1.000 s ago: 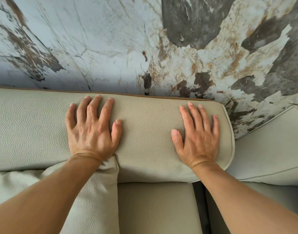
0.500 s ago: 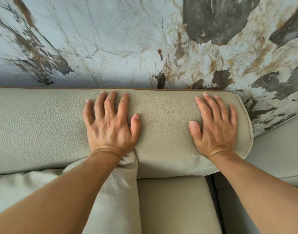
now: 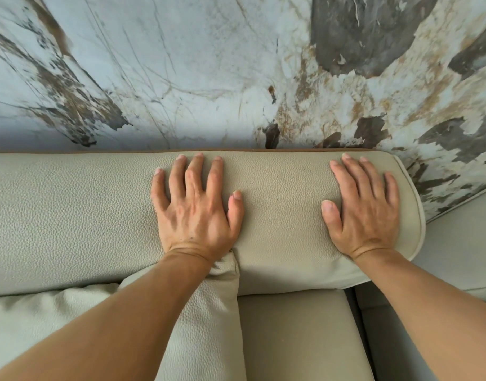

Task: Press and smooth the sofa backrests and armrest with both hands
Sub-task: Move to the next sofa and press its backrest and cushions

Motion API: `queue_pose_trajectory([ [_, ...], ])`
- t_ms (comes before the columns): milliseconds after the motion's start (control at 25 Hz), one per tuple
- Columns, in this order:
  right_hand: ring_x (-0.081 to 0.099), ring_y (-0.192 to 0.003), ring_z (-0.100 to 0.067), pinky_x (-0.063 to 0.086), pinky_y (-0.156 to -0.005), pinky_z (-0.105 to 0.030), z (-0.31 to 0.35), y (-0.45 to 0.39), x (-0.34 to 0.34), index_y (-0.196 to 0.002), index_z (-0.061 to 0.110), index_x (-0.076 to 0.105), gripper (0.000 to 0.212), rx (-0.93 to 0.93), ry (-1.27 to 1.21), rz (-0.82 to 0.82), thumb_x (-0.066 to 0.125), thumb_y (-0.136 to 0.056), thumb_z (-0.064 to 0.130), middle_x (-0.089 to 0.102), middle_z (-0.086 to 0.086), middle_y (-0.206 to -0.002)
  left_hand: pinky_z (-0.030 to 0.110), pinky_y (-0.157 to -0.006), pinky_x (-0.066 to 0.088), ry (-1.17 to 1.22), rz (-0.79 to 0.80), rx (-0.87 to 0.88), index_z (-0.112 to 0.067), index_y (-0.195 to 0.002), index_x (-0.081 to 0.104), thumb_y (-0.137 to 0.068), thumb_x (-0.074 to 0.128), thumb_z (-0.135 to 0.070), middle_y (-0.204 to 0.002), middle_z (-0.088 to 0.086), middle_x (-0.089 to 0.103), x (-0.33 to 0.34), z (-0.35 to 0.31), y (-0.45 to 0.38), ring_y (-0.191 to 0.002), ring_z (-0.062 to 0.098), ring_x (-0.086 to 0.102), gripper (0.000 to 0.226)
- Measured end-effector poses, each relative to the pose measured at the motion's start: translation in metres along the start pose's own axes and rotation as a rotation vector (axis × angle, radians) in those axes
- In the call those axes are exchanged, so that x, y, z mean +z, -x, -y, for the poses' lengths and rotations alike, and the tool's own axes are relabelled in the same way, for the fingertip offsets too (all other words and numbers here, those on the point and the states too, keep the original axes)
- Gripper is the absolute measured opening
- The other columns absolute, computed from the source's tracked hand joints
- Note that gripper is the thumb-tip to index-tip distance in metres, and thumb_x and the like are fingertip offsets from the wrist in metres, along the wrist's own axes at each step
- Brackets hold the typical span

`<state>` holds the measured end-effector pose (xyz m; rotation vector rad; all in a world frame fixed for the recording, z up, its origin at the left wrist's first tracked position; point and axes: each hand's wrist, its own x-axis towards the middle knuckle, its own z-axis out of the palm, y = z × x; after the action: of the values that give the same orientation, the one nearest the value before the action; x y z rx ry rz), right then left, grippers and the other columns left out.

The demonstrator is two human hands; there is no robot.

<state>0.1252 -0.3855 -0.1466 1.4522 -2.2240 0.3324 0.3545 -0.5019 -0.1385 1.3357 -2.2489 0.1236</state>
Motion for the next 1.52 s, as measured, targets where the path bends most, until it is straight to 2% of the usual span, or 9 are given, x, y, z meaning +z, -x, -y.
queue_pose_trajectory([
  [280,0.033,-0.138,-0.034,0.021,-0.111,-0.059,0.001,0.001,-0.007,-0.145,0.016,0.036,0.067,-0.016,-0.005,0.057,0.021,-0.092,0.054,0.041,-0.01,-0.15,0.054,-0.113,0.014,-0.024,0.056,-0.014,-0.018,-0.135,0.047,-0.088,0.032,-0.051,-0.139,0.011,0.048,-0.006,-0.002,0.0,-0.136,0.034,0.034,0.06],
  [400,0.028,-0.14,-0.032,0.018,-0.113,-0.058,0.001,-0.001,-0.013,-0.147,0.017,0.031,0.067,-0.017,0.006,0.152,0.021,-0.092,0.054,0.036,-0.009,-0.153,0.052,-0.115,0.009,-0.032,0.145,-0.026,-0.021,-0.141,0.041,-0.089,0.026,-0.054,-0.146,0.008,0.043,-0.013,-0.004,-0.001,-0.141,0.031,0.027,0.063],
  [520,0.013,-0.147,-0.025,0.01,-0.116,-0.052,0.004,0.003,-0.024,-0.152,0.024,0.014,0.069,0.02,0.052,0.275,0.007,-0.093,0.06,0.019,-0.002,-0.161,0.048,-0.118,0.0,-0.015,0.298,0.02,-0.024,-0.15,0.024,-0.093,0.017,-0.055,-0.158,0.004,0.025,-0.027,0.003,-0.004,-0.147,0.026,0.009,0.065],
  [600,0.003,-0.148,-0.021,0.007,-0.118,-0.048,0.013,0.009,-0.037,-0.153,0.027,0.005,0.068,0.119,0.013,0.373,0.004,-0.094,0.059,0.006,0.001,-0.163,0.045,-0.12,-0.003,0.001,0.422,0.086,-0.026,-0.153,0.011,-0.095,0.014,-0.053,-0.163,0.0,0.009,-0.045,0.014,0.001,-0.149,0.022,-0.002,0.064],
  [720,-0.003,-0.148,-0.021,0.004,-0.118,-0.047,0.039,0.025,-0.07,-0.153,0.025,0.0,0.067,0.242,-0.101,0.556,0.01,-0.095,0.057,-0.004,0.003,-0.163,0.045,-0.119,-0.007,-0.012,0.632,0.094,-0.032,-0.153,-0.002,-0.097,0.011,-0.055,-0.163,-0.007,-0.009,-0.083,0.029,0.022,-0.148,0.017,-0.012,0.062],
  [840,-0.004,-0.148,-0.02,0.0,-0.118,-0.049,0.066,0.045,-0.109,-0.154,0.026,0.0,0.066,0.21,-0.096,0.704,0.008,-0.096,0.059,-0.007,0.004,-0.163,0.046,-0.117,-0.011,-0.052,0.769,0.062,-0.031,-0.153,-0.006,-0.096,0.007,-0.058,-0.163,-0.005,-0.013,-0.122,0.041,0.048,-0.148,0.02,-0.014,0.064],
  [1200,-0.011,-0.148,-0.019,-0.005,-0.118,-0.05,0.167,0.12,-0.24,-0.153,0.029,-0.003,0.068,0.176,-0.056,0.718,0.005,-0.094,0.062,-0.01,0.004,-0.162,0.047,-0.119,-0.01,-0.085,0.674,0.012,-0.031,-0.153,-0.004,-0.094,0.005,-0.06,-0.163,-0.004,-0.009,-0.255,0.116,0.148,-0.148,0.021,-0.014,0.067],
  [1520,-0.008,-0.148,-0.019,-0.004,-0.117,-0.051,0.322,0.184,-0.346,-0.153,0.03,-0.003,0.068,0.097,-0.016,0.692,0.008,-0.094,0.063,-0.009,0.003,-0.163,0.049,-0.118,-0.007,-0.127,0.577,-0.046,-0.028,-0.153,-0.001,-0.094,0.008,-0.059,-0.164,-0.001,-0.004,-0.383,0.262,0.249,-0.149,0.024,-0.01,0.067],
])
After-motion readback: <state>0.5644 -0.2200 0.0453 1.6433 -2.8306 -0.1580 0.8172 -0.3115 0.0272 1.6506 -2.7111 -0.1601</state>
